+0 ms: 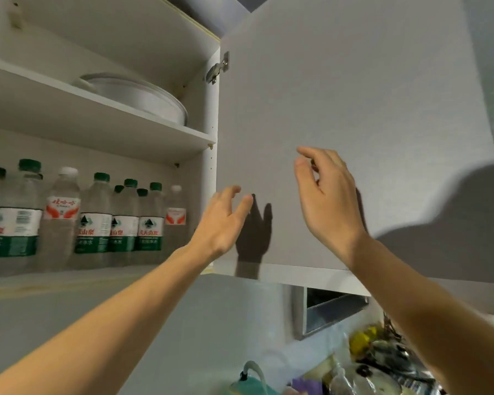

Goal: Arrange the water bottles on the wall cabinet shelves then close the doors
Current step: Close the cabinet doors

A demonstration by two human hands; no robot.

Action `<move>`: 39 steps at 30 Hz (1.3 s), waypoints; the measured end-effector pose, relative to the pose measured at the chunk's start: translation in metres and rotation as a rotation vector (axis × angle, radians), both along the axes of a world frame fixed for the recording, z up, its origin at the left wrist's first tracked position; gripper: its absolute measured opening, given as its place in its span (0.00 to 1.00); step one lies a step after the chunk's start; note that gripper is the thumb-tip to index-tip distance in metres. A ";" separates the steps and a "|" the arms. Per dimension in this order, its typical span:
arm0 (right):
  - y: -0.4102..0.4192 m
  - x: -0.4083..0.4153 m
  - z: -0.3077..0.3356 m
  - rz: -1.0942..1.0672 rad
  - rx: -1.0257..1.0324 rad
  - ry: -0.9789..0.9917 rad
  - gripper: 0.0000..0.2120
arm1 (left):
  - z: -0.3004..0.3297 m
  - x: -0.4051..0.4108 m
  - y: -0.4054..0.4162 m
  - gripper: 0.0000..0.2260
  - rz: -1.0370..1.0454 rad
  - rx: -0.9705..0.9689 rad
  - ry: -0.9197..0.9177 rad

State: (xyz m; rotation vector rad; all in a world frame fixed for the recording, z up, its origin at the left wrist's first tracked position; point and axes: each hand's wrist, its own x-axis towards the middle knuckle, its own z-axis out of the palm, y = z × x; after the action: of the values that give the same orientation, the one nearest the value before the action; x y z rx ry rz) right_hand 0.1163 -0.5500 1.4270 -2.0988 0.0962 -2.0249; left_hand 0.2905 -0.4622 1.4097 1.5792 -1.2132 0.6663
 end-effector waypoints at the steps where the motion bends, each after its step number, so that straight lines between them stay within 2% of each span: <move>1: -0.005 -0.014 -0.002 -0.048 -0.023 -0.017 0.19 | -0.004 -0.013 -0.009 0.26 -0.006 0.023 0.014; 5: -0.024 -0.071 -0.015 -0.276 -0.111 -0.095 0.21 | -0.017 -0.067 -0.045 0.34 -0.034 0.039 0.038; 8: -0.040 -0.104 -0.027 -0.602 -0.170 -0.089 0.24 | -0.024 -0.102 -0.065 0.37 -0.042 0.074 0.049; 11: -0.056 -0.122 -0.039 -0.748 -0.080 -0.026 0.31 | -0.030 -0.125 -0.075 0.39 -0.050 0.132 0.034; 15: -0.072 -0.135 -0.057 -0.571 0.134 0.053 0.40 | -0.031 -0.144 -0.076 0.41 -0.018 0.293 -0.072; 19: -0.082 -0.161 -0.054 -0.223 0.169 -0.087 0.40 | -0.031 -0.157 -0.068 0.41 -0.023 0.378 -0.119; 24: -0.062 -0.180 -0.058 -0.095 0.000 -0.186 0.31 | -0.029 -0.168 -0.042 0.39 -0.064 0.321 -0.085; 26: -0.042 -0.177 -0.062 -0.025 0.029 -0.222 0.30 | -0.027 -0.171 -0.023 0.39 -0.108 0.273 -0.069; 31: 0.030 -0.158 -0.069 0.365 0.160 -0.268 0.27 | -0.017 -0.174 0.039 0.34 -0.219 0.159 -0.061; 36: 0.114 -0.133 -0.072 0.596 0.131 -0.263 0.18 | -0.007 -0.175 0.120 0.28 -0.398 0.053 0.143; 39: 0.162 -0.108 -0.075 0.664 0.087 -0.215 0.14 | -0.003 -0.166 0.169 0.26 -0.486 0.087 0.224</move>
State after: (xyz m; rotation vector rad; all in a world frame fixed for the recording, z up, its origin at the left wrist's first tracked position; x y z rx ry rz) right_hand 0.0081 -0.3879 1.3520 -1.5555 -0.4736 -1.7639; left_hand 0.1244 -0.2929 1.4067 1.3132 -1.3979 0.1219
